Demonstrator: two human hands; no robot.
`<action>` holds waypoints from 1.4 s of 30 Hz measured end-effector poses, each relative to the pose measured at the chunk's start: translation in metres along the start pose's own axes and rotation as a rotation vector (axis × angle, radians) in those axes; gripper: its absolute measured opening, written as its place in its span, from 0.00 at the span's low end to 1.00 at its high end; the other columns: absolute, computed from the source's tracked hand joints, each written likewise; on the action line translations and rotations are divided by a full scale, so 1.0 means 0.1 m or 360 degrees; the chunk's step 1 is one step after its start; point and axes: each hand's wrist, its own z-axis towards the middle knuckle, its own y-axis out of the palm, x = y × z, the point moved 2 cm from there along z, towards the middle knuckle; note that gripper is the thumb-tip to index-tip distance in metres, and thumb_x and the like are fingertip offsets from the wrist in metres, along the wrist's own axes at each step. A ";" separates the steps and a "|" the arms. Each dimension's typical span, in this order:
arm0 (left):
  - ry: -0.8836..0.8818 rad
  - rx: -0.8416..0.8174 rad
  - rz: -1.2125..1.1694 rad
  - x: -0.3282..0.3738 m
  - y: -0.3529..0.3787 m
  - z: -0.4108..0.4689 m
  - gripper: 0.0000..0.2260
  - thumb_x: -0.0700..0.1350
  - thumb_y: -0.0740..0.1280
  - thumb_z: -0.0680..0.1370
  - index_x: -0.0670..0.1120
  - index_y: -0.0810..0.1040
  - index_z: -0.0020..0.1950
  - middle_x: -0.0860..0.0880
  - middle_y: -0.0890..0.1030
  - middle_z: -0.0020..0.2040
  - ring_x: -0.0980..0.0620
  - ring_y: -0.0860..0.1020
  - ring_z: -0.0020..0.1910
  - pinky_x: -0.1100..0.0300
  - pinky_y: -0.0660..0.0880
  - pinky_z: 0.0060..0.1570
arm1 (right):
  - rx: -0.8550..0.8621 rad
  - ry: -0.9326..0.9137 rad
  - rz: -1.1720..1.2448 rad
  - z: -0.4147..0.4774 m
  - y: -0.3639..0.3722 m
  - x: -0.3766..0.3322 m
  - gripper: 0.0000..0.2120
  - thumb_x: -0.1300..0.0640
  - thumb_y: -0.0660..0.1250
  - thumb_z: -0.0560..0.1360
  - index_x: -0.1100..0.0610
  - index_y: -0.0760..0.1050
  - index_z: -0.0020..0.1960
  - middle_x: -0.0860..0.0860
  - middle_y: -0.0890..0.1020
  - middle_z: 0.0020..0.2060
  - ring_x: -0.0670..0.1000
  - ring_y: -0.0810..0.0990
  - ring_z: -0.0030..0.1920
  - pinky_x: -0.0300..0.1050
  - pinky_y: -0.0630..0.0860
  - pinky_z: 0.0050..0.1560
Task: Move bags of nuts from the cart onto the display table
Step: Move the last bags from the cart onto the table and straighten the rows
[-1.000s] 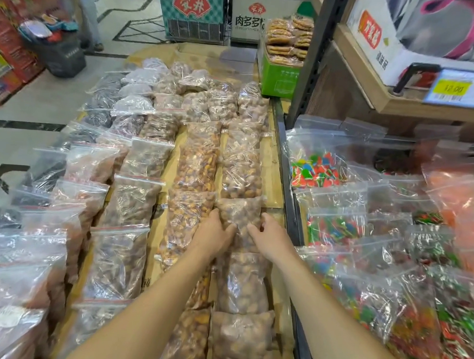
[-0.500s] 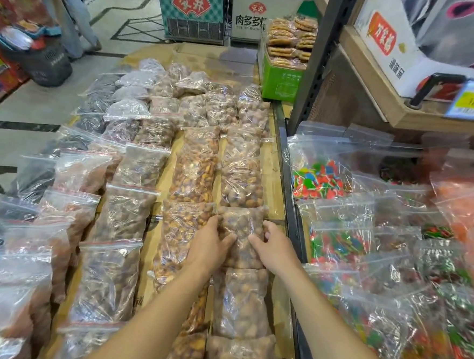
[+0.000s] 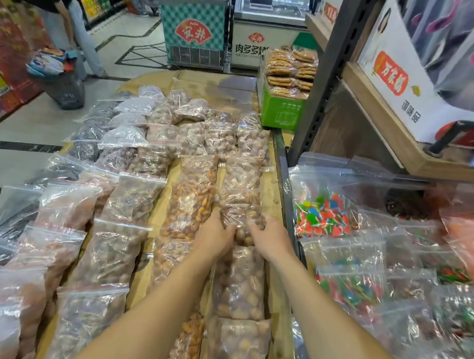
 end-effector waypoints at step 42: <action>0.0270 0.0084 0.0308 -0.85 -1.09 0.37 0.24 0.48 0.69 0.83 0.45 0.70 0.78 0.43 0.84 0.63 0.43 0.82 0.60 0.52 0.76 0.60 | -0.0214 -0.0309 -0.0512 -0.14 0.90 -1.07 0.32 0.49 0.63 0.86 0.60 0.56 0.84 0.59 0.68 0.79 0.61 0.65 0.80 0.57 0.64 0.78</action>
